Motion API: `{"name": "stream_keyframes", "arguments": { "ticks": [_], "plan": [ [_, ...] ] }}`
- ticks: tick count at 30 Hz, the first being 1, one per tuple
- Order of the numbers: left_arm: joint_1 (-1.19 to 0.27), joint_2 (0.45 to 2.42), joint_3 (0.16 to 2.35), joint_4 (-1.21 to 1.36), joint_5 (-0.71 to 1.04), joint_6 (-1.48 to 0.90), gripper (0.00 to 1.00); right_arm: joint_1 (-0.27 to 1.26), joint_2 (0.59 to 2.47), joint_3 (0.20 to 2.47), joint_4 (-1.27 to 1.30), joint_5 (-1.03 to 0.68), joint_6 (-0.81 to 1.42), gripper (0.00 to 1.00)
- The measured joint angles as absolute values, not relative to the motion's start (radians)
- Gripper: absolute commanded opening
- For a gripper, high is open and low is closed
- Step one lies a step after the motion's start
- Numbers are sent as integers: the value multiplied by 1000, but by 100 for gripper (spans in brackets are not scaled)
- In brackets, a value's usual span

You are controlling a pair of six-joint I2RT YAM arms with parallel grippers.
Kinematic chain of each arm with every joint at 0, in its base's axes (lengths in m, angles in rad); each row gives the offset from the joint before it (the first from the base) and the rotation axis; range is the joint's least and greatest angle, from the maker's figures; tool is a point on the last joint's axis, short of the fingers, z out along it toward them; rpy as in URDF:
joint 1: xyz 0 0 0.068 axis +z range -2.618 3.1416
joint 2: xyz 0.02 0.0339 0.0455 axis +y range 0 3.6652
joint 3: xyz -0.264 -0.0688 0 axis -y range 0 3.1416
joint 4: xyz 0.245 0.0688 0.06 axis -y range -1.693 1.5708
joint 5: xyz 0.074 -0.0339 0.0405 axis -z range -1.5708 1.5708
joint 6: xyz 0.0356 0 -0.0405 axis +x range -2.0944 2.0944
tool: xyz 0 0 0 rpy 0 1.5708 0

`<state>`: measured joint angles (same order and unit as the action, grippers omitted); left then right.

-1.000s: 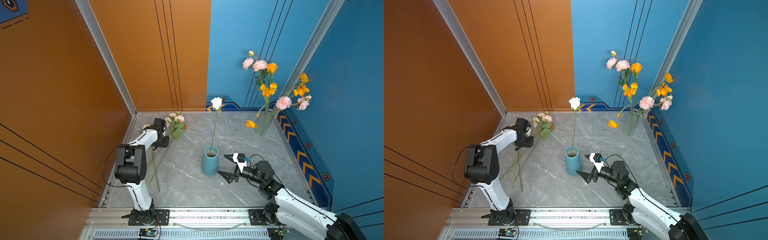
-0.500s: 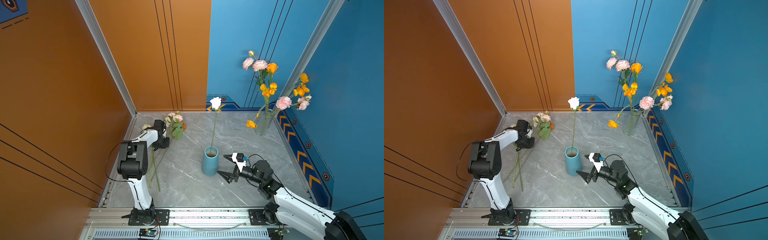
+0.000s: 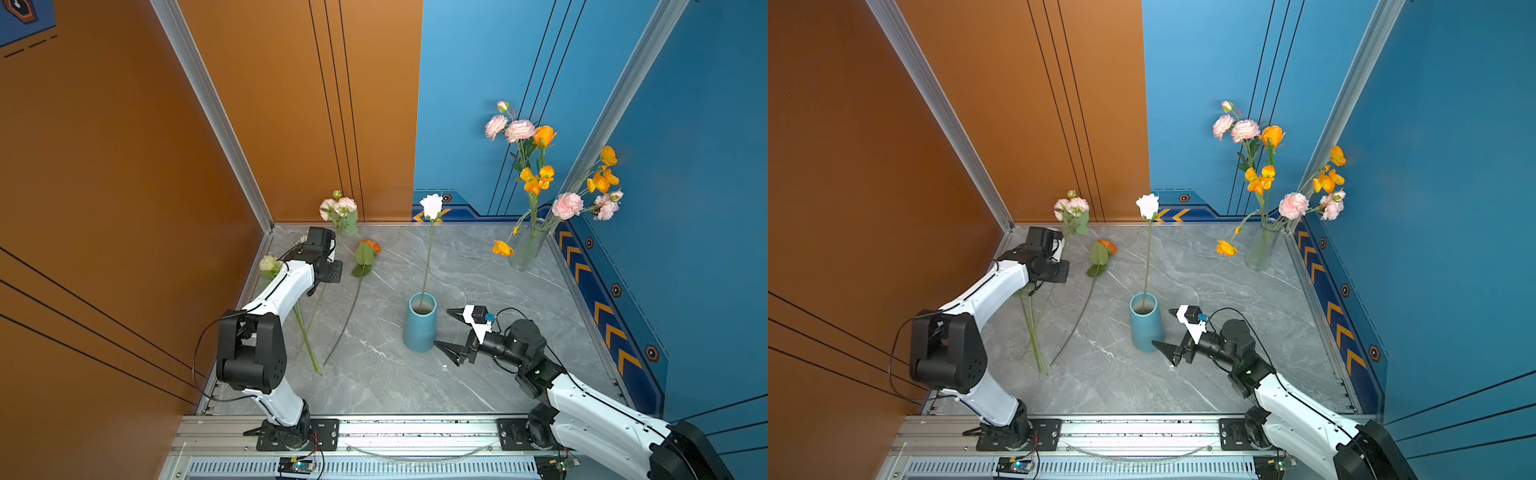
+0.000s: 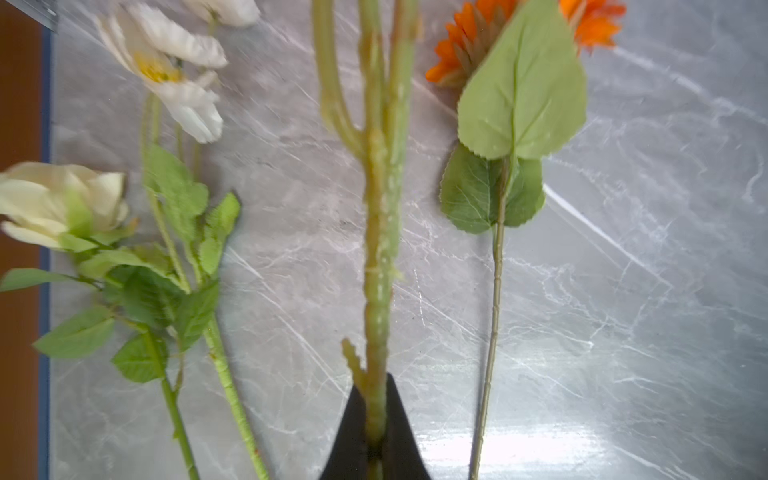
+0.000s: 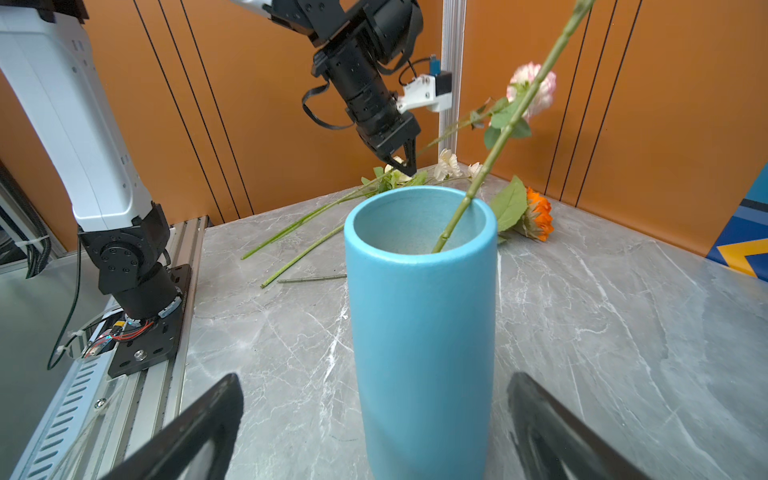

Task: Arrange the flowers into the vase
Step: 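Lift the pink rose with the left gripper and carry it over the teal vase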

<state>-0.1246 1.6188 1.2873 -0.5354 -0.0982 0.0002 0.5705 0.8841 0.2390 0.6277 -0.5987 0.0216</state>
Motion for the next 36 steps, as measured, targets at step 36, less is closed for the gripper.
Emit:
{"name": "stream_keyframes", "arguments": {
  "ticks": [36],
  "plan": [
    [-654,805,1031,181,-133,-422,0,569,820,239,621,-573,26,100]
  ]
}}
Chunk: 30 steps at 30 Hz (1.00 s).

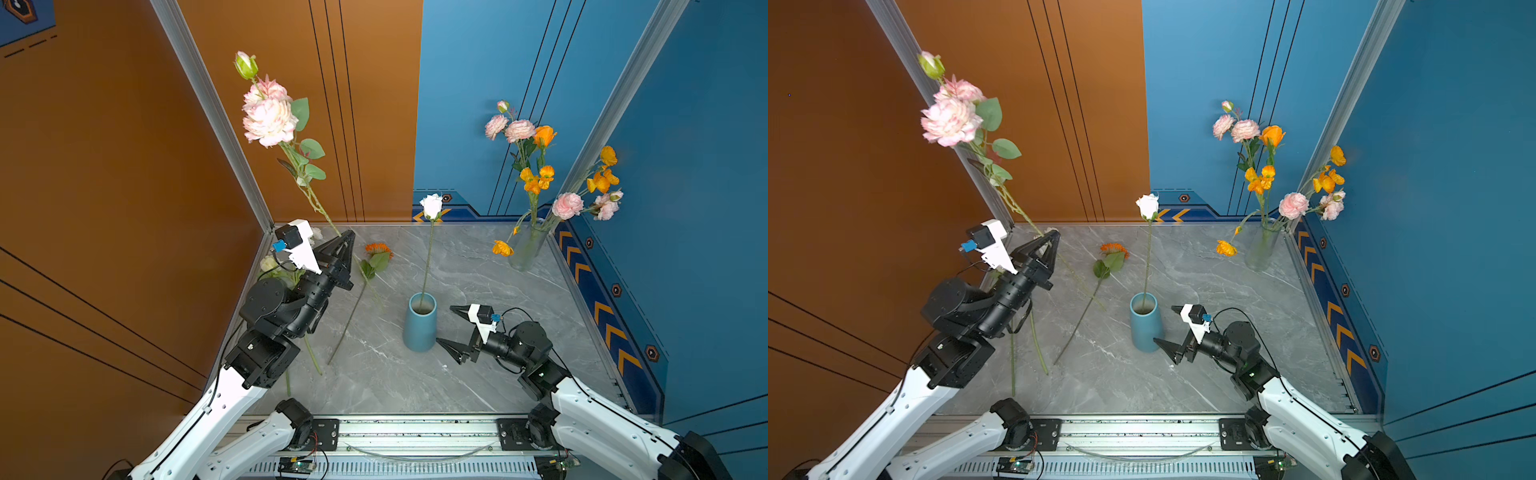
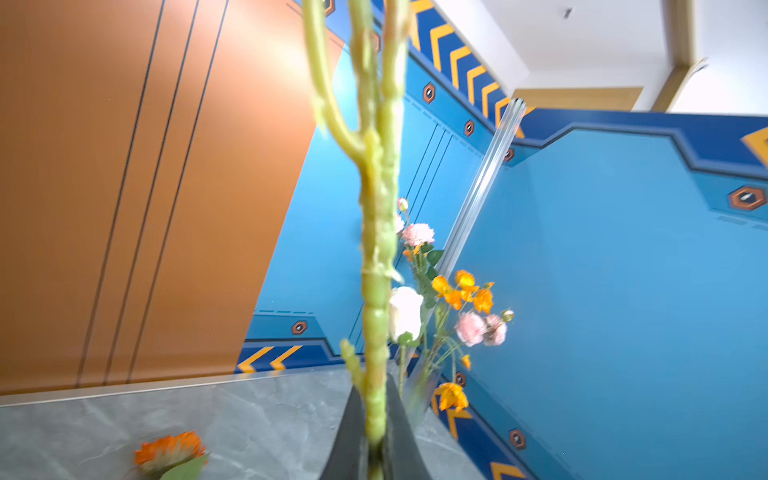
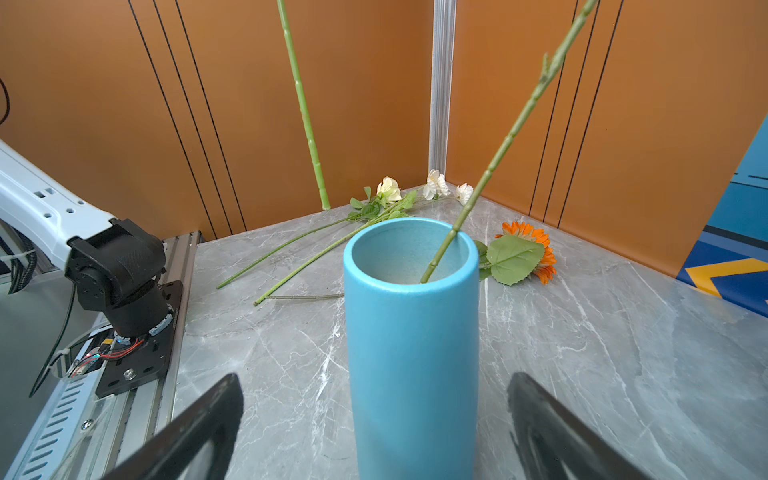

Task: Arrange the flowers into the vase
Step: 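Lift the pink rose with the left gripper and carry it over the teal vase, then lower the pink rose stem into the teal vase and open the left gripper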

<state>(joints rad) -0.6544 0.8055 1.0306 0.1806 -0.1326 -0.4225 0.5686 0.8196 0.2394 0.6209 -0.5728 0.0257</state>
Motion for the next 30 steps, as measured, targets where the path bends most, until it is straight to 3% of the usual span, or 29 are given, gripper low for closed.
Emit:
{"name": "stream_keyframes", "arguments": {
  "ticks": [14,30],
  "plan": [
    [-954,1016,1061,429,-284,-280,0,563,820,239,621,-573,27,100],
    [-979,1126,856,700,-389,-218,0,562,804,239,621,-573,30,100]
  ]
}}
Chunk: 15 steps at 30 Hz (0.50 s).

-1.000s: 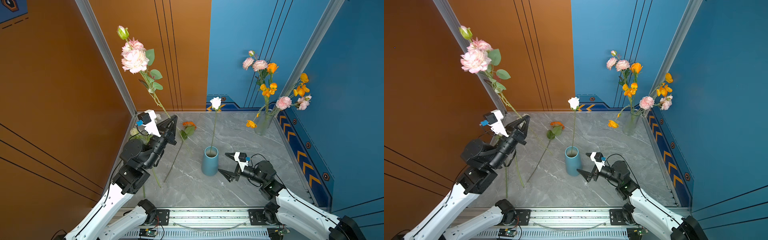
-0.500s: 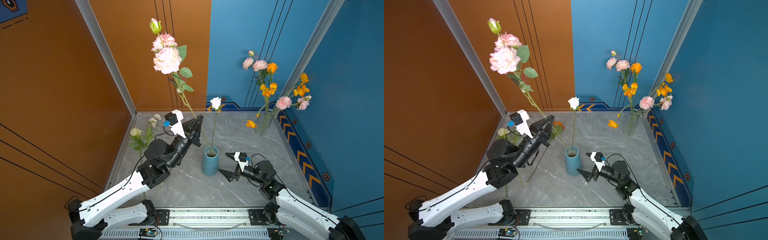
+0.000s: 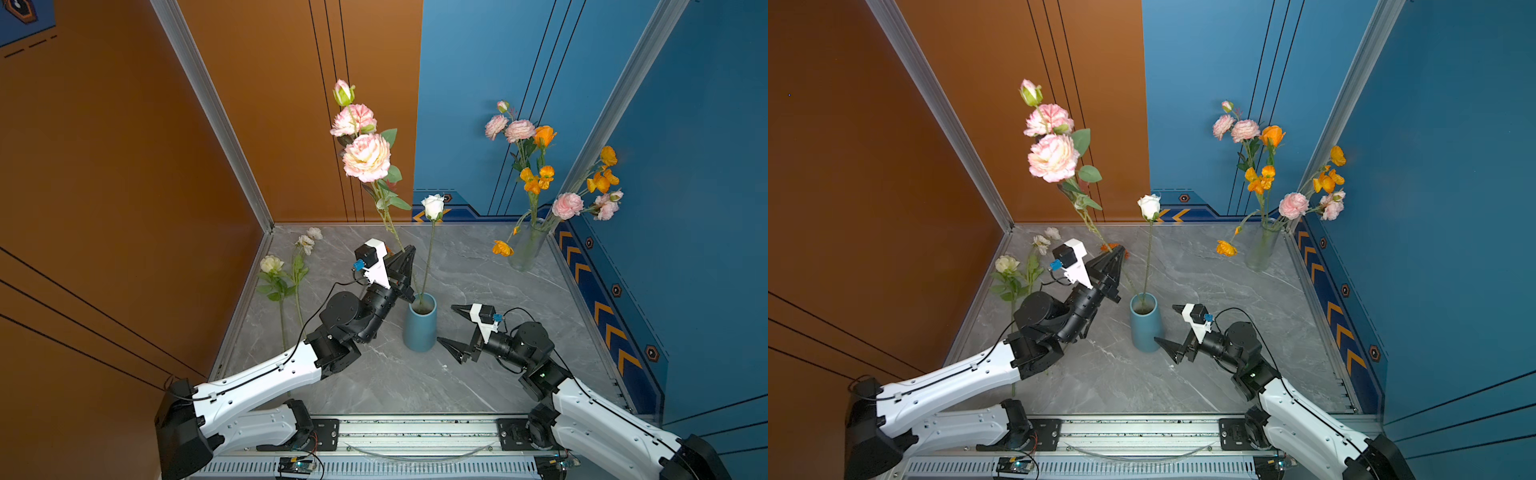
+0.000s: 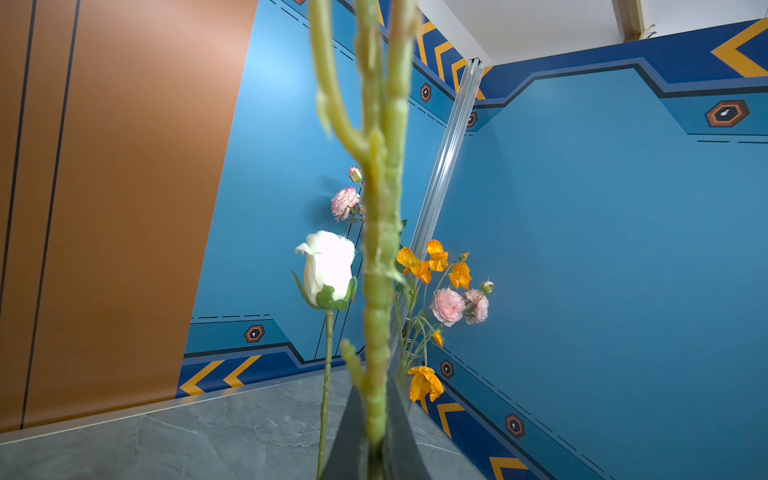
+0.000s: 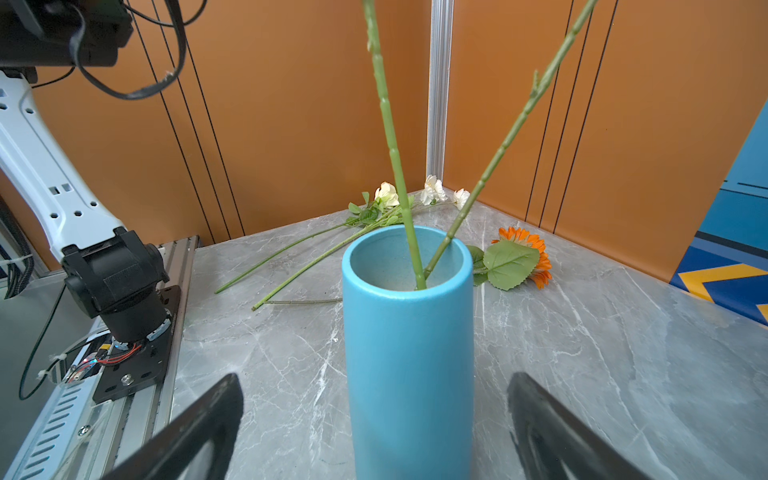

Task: Arrange the flowers into the vase
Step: 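Lower the pink rose stem into the teal vase and open the left gripper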

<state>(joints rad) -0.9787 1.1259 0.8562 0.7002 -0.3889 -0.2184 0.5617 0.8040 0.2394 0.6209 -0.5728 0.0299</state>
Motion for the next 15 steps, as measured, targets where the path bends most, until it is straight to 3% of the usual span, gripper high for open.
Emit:
{"name": "stream_keyframes", "arguments": {
  "ticks": [15],
  "plan": [
    [-1036,1273,733,784,-432,-264,3,562,804,239,621,-573,34,100]
  ]
}}
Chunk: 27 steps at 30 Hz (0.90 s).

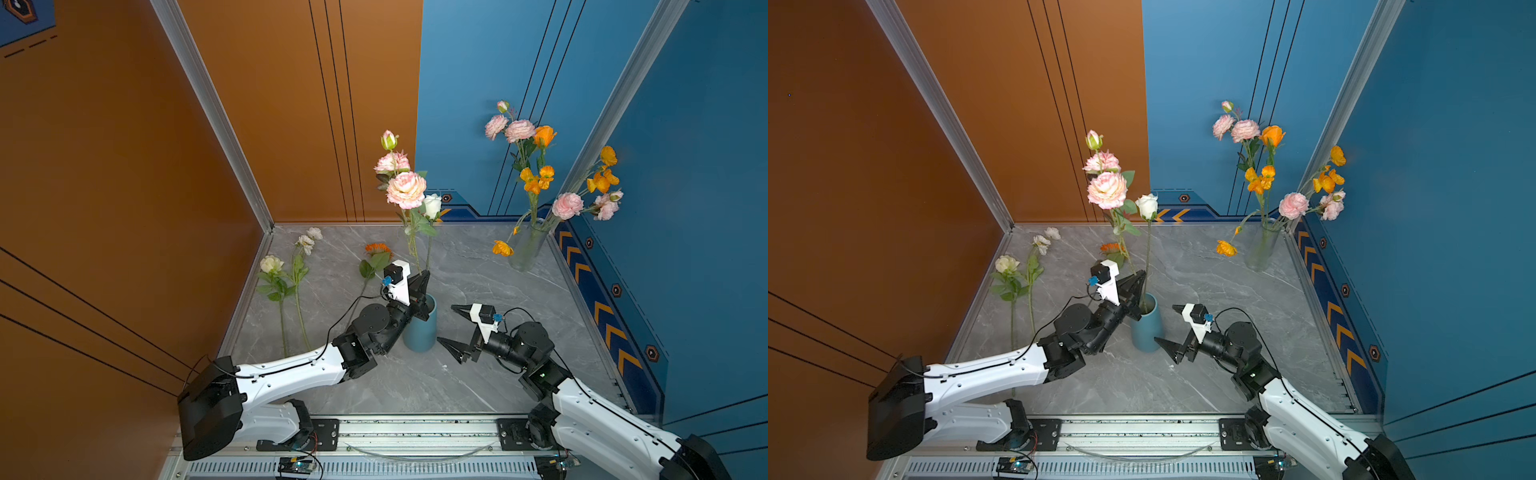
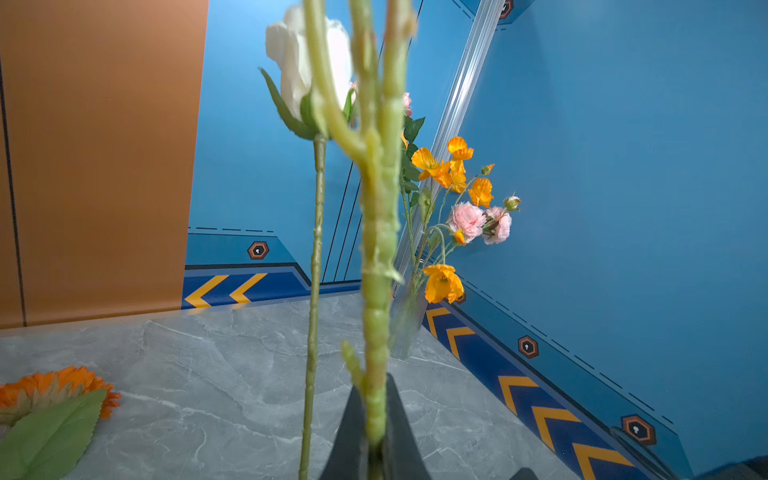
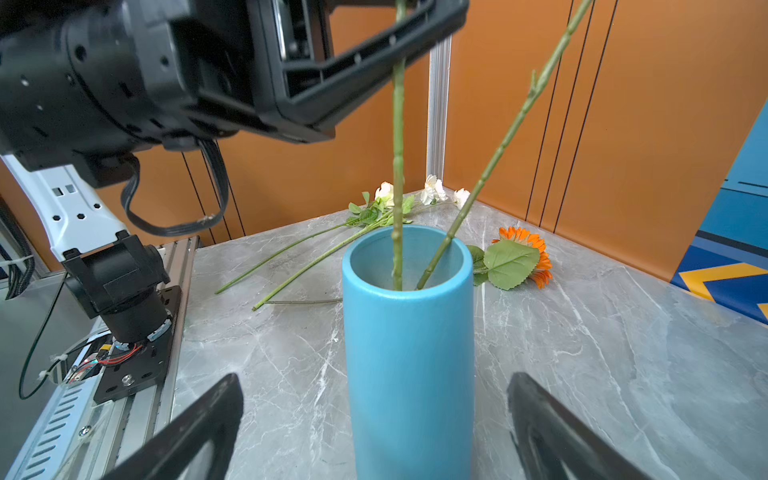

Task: Arrange the flowers into the vase
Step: 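Lower the pink rose stem into the teal vase and open the left gripper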

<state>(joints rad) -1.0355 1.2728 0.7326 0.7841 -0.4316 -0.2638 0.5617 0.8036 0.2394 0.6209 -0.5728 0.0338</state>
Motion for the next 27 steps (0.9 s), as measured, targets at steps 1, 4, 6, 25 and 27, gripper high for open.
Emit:
{"name": "stream_keyframes", "arguments": {
  "ticks": [1,4,6,25,27],
  "plan": [
    [-1038,1280,728,785,-432,-265,6,562,804,239,620,-573,34,100],
    [-1042,1288,717,787,-435,-270,13,562,804,239,620,-573,34,100],
    [-1042,1289,710,792,-440,-274,16,562,804,239,620,-573,34,100],
    [-1055,1250,654,804,-475,-274,44,562,809,239,621,-573,34,100],
    [-1068,1215,632,803,-487,-268,49,562,809,239,621,-573,34,100]
  ]
}}
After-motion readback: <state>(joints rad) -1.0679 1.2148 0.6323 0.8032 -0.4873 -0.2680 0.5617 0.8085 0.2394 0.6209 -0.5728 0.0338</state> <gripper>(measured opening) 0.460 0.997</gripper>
